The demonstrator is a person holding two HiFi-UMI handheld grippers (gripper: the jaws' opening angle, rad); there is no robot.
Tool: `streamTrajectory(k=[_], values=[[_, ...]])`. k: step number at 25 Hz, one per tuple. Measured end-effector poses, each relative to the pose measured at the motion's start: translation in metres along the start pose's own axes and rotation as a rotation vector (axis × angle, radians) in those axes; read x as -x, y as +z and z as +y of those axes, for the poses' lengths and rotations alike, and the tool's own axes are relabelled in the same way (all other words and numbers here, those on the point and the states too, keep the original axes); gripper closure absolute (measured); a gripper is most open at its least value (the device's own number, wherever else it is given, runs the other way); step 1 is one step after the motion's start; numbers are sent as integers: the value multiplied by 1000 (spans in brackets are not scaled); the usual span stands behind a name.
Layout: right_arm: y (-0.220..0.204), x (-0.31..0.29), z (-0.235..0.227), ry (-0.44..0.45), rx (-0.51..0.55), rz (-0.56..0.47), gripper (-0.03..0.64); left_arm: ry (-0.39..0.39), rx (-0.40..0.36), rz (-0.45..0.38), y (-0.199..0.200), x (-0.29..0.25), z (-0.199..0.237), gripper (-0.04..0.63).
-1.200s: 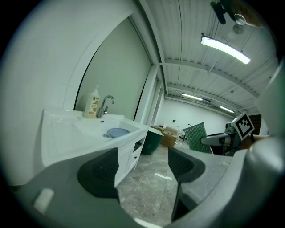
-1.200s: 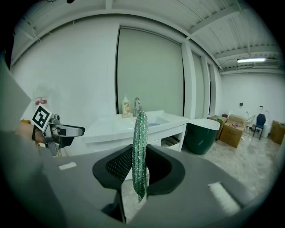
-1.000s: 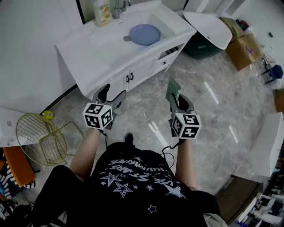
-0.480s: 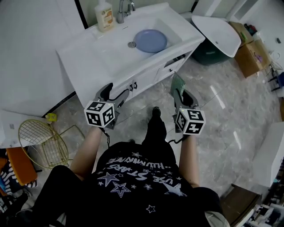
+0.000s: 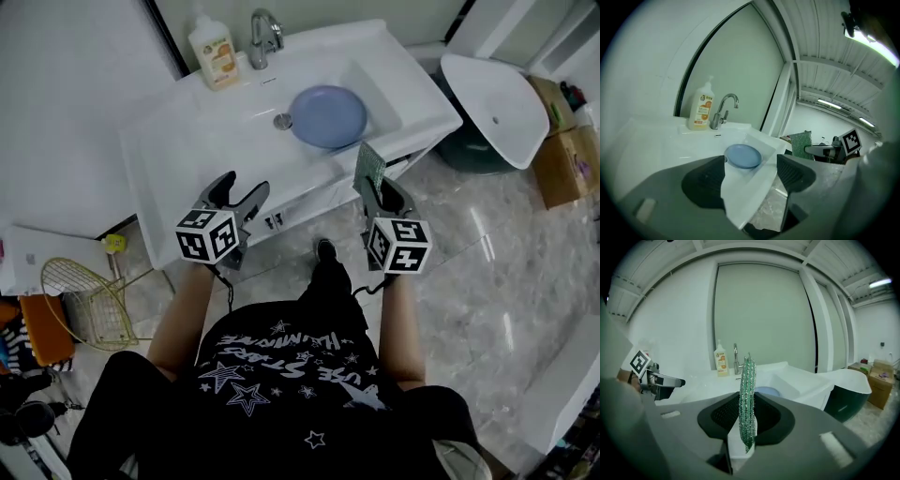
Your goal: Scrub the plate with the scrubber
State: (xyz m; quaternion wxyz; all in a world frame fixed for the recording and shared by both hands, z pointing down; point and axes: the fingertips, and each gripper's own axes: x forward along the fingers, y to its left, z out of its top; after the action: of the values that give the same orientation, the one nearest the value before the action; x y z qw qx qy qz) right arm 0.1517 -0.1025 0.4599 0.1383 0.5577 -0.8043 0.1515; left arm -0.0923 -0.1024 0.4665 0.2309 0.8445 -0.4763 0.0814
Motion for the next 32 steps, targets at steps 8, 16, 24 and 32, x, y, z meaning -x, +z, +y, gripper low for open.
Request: streamTrajectory(k=[8, 16, 24, 32], values=[[40, -90, -81, 91, 19, 40, 503, 85, 71, 67, 18, -102, 5, 253], [49, -149, -129, 165, 50, 93, 503, 151, 151, 168, 3, -173, 15, 253], [57, -202, -149, 228, 86, 136, 503, 223, 298, 276, -26, -242, 48, 253], [52, -236, -143, 291, 104, 183, 503, 251, 516, 367, -74, -286, 79, 255]])
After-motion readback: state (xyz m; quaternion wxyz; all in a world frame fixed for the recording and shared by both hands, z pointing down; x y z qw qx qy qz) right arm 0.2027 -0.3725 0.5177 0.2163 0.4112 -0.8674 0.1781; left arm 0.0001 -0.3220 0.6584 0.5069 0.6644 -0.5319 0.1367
